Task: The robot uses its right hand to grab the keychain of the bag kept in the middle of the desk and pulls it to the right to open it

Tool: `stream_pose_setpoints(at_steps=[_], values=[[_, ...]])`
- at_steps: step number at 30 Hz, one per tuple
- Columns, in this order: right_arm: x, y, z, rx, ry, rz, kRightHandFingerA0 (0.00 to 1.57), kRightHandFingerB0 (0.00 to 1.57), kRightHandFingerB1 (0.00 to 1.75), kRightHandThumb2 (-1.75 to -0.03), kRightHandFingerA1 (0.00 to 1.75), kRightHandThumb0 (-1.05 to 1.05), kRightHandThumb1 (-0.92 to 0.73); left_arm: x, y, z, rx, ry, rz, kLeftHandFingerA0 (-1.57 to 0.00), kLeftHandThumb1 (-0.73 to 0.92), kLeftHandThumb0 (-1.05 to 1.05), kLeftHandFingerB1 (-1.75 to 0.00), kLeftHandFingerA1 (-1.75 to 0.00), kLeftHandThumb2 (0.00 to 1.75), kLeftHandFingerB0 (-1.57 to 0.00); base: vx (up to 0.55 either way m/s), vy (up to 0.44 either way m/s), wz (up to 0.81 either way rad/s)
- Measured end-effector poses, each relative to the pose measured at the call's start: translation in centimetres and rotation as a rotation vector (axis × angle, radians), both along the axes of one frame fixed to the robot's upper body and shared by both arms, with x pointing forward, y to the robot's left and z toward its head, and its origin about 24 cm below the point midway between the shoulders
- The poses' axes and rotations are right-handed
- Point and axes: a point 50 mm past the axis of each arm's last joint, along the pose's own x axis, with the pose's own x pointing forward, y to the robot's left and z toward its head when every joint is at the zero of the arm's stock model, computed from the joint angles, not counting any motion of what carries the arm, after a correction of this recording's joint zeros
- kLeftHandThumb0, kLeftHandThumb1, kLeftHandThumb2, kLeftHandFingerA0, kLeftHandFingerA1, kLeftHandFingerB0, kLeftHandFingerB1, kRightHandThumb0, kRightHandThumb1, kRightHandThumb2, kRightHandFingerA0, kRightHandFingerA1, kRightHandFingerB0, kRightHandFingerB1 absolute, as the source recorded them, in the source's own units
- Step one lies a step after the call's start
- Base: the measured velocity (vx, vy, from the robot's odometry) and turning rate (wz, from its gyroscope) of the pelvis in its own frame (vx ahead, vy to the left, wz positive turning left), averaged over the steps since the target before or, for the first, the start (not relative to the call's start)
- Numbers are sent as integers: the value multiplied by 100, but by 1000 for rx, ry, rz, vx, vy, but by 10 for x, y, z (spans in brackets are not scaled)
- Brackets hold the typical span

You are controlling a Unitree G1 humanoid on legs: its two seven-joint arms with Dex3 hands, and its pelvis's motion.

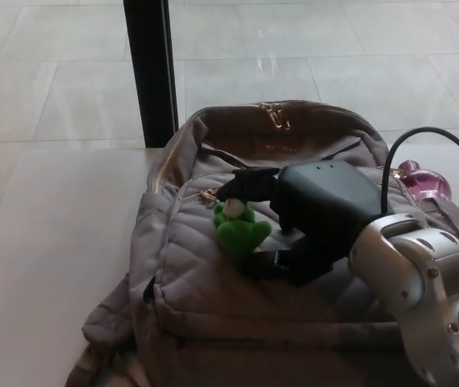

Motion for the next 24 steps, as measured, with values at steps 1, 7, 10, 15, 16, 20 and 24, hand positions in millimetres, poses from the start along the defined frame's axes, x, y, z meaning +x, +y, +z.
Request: stream_pose_setpoints(at_steps=[1,7,10,15,16,20,24], values=[[-1,0,-1,0,-4,-2,86,60,53,-69,161,-31,-74,0,0,0,0,1,-1,-64,87,-74,-39,-49,66,-46,0,0,0],[-2,-2,-4,17,-30,-12,95,93,89,-102,175,-31,-64,-3,-1,-1,4,7,-10,-64,92,-77,-39,-47,67,-47,0,0,0],[-1,-5,-6,34,-44,-19,95,85,95,-90,175,-39,-64,-4,-1,-1,8,10,-19,-65,92,-77,-39,-48,69,-49,0,0,0],[-2,-5,-8,73,-75,-30,96,81,107,-92,175,-39,-62,-4,-1,-1,17,8,-23,-67,92,-82,-39,-48,72,-49,0,0,0],[-2,-5,-9,79,-79,-32,96,81,114,-98,175,-38,-60,-4,-1,-1,19,8,-26,-67,92,-83,-39,-48,72,-50,0,0,0],[-3,-5,-11,99,-102,-35,99,81,114,-104,175,-33,-60,-5,-1,-1,27,7,-27,-67,92,-85,-40,-49,75,-47,0,0,0],[-4,-4,-12,110,-126,-36,99,80,105,-93,175,-35,-66,-6,-1,-1,29,6,-28,-68,92,-86,-40,-49,75,-49,0,0,0]])
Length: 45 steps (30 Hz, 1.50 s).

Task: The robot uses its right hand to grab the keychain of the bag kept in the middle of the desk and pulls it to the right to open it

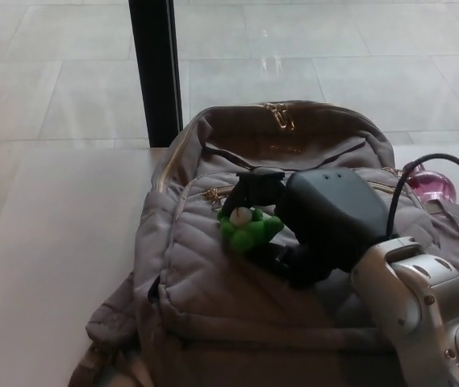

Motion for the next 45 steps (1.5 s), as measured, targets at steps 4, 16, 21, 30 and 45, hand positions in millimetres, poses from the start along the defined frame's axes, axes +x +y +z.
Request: stream_pose_setpoints(at_steps=[4,16,21,30,45], values=[[-1,0,-1,12,-21,-3,102,82,96,-97,175,-34,-64,0,0,0,0,-4,7,-71,92,-86,-39,-50,76,-50,0,0,0],[5,-10,0,44,-76,-26,117,74,134,-86,175,-29,-63,0,-1,0,-5,-18,22,-69,92,-91,-40,-50,77,-48,0,0,0],[15,-23,5,21,-100,-55,94,80,142,-97,175,-29,-60,1,-1,0,-18,-33,40,-67,92,-94,-40,-52,83,-44,0,0,0],[36,-59,15,-174,-155,-74,98,80,144,-107,175,-31,-57,-2,-2,-1,-18,-26,38,-71,92,-87,-39,-53,83,-48,0,0,0],[38,-99,11,-387,-226,-34,97,74,156,-106,175,-25,-44,-11,-1,-3,-33,-21,67,-64,92,-85,-39,-46,82,-46,0,0,0]])
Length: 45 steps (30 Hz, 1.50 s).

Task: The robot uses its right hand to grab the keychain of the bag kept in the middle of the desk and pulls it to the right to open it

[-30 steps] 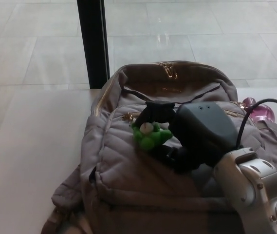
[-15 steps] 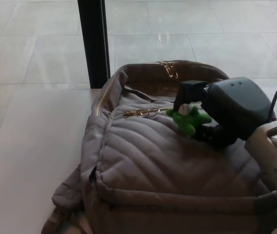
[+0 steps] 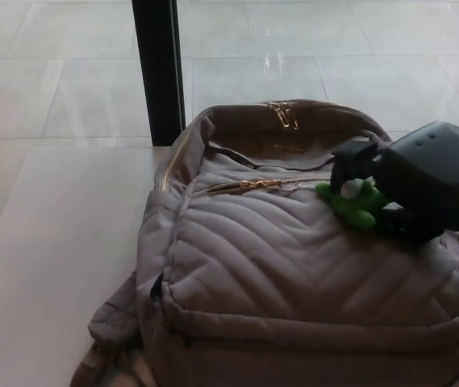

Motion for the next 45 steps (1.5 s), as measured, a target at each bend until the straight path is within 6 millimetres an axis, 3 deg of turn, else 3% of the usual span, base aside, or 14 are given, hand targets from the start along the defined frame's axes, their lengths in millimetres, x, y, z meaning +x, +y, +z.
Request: stream_pose_setpoints(at_steps=[8,9,10,11,12,23,31,32,33,35,37,39,40,45], values=[[1,-47,0,-96,-33,-89,98,79,138,-101,175,-23,-53,-8,1,-1,-8,9,11,-66,92,-85,-40,-49,80,-47,0,0,0],[1,-50,0,-102,-32,-95,122,89,107,-109,136,-33,-56,-8,1,-1,-9,8,13,-62,83,-92,-45,-56,91,-42,0,0,0],[0,-60,1,-120,-33,-119,122,90,110,-109,136,-32,-53,-8,2,-1,-11,5,21,-64,92,-86,-39,-50,81,-45,0,0,0],[0,-66,2,-129,-34,-134,109,72,127,-88,174,-22,-56,-9,2,-1,-14,3,26,-63,92,-86,-42,-52,80,-46,0,0,0],[0,-74,4,-140,-35,-156,92,76,132,-79,175,-26,-57,-9,2,-1,-16,-1,31,-59,92,-89,-43,-50,80,-45,0,0,0],[-3,-116,23,-175,-87,-267,108,69,136,-94,175,-25,-51,-11,3,-1,-30,-6,43,-58,92,-92,-42,-50,79,-43,0,0,0],[-10,-136,10,-205,-75,-303,87,71,139,-80,175,-24,-59,-15,3,-2,-40,2,48,-63,92,-87,-40,-49,81,-44,0,0,0],[-12,-138,6,-202,-65,-307,84,76,102,-65,167,-32,-73,-17,3,-2,-41,6,48,-62,92,-86,-39,-49,80,-45,0,0,0],[-14,-140,4,-192,-57,-308,84,76,102,-65,167,-32,-73,-17,3,-2,-41,7,49,-62,92,-86,-39,-49,80,-45,0,0,0],[-17,-141,3,-164,-41,-306,75,46,48,-61,135,-28,-74,-18,3,-2,-41,8,51,-62,92,-86,-40,-49,82,-45,0,0,0],[-20,-139,1,-153,-23,-297,61,28,38,-62,118,-35,-74,-18,3,-2,-41,9,47,-61,92,-87,-39,-48,81,-44,0,0,0],[-22,-136,-2,-144,8,-283,6,5,21,-62,33,-58,-66,-17,3,-2,-42,9,46,-60,92,-90,-43,-50,79,-46,0,0,0],[-24,-134,-3,-143,23,-277,0,0,17,-87,25,-74,-49,-17,3,-2,-42,10,45,-61,92,-92,-42,-49,79,-46,0,0,0],[-31,-127,-9,-136,86,-248,0,0,2,-96,15,-98,-57,-17,2,-2,-42,10,43,-62,92,-87,-40,-48,82,-44,0,0,0]])
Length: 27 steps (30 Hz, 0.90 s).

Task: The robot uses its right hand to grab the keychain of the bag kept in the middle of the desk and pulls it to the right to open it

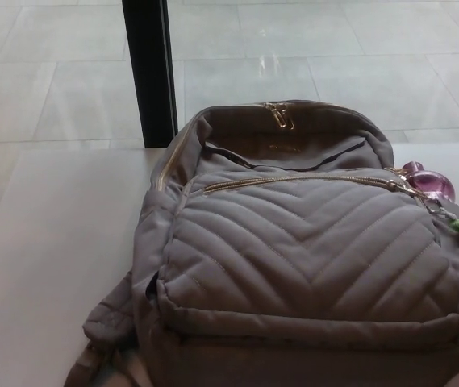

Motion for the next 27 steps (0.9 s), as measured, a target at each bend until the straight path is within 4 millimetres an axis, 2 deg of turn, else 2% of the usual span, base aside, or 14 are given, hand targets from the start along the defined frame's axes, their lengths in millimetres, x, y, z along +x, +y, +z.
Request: stream_pose_setpoints(at_steps=[2,3,5,14,15,16,17,18,21,22,23,25,26,27], values=[[-2,1,-1,11,16,-1,0,0,2,-98,16,-99,-57,-1,0,0,0,2,0,-63,92,-93,-44,-52,82,-46,0,0,0],[-4,1,-1,19,28,-4,0,0,0,-58,0,-100,-58,-1,0,0,0,3,-1,-62,92,-94,-41,-54,84,-40,0,0,0],[-7,1,-2,35,47,-12,0,0,0,-59,0,-102,-58,-2,0,0,0,5,0,-62,92,-91,-44,-52,82,-47,0,0,0],[-24,-21,3,147,81,-119,0,0,0,-58,0,-94,-58,-2,0,0,0,6,0,-63,92,-86,-39,-48,81,-46,0,0,0],[-27,-25,4,162,84,-136,0,0,0,-60,0,-96,-64,-2,0,-1,0,6,0,-62,92,-86,-39,-48,81,-45,0,0,0],[-30,-30,4,177,85,-155,0,0,0,-74,0,-89,-58,-2,0,0,-1,5,0,-62,92,-86,-39,-48,81,-44,0,0,0],[-32,-34,4,189,86,-173,0,0,0,-74,0,-84,-55,-2,0,0,-1,5,0,-62,92,-86,-39,-47,81,-44,0,0,0],[-36,-40,4,207,86,-197,0,0,0,-95,12,-104,-61,-2,0,0,-1,5,0,-64,92,-86,-40,-49,81,-45,0,0,0],[-47,-59,3,272,72,-275,0,0,7,-93,14,-104,-61,-2,0,0,-1,5,0,-64,92,-87,-40,-50,82,-44,0,0,0],[-51,-66,2,300,65,-305,0,0,7,-94,17,-105,-62,-2,0,-1,-1,5,0,-63,92,-94,-43,-52,84,-45,0,0,0],[-55,-72,1,326,57,-333,0,0,5,-91,24,-98,-57,-1,0,-1,-1,4,-1,-63,92,-88,-40,-49,82,-45,0,0,0],[-64,-87,-2,379,41,-397,0,0,6,-93,25,-97,-57,-1,0,0,-1,3,-2,-61,92,-90,-43,-50,81,-47,0,0,0],[-68,-94,-3,406,30,-431,5,0,37,-88,59,-79,-49,-1,0,0,-1,4,-2,-62,92,-86,-39,-47,80,-46,0,0,0],[-73,-101,-5,429,19,-465,5,0,37,-88,59,-79,-49,-1,-1,0,-1,3,-2,-62,92,-86,-39,-47,80,-46,0,0,0]])
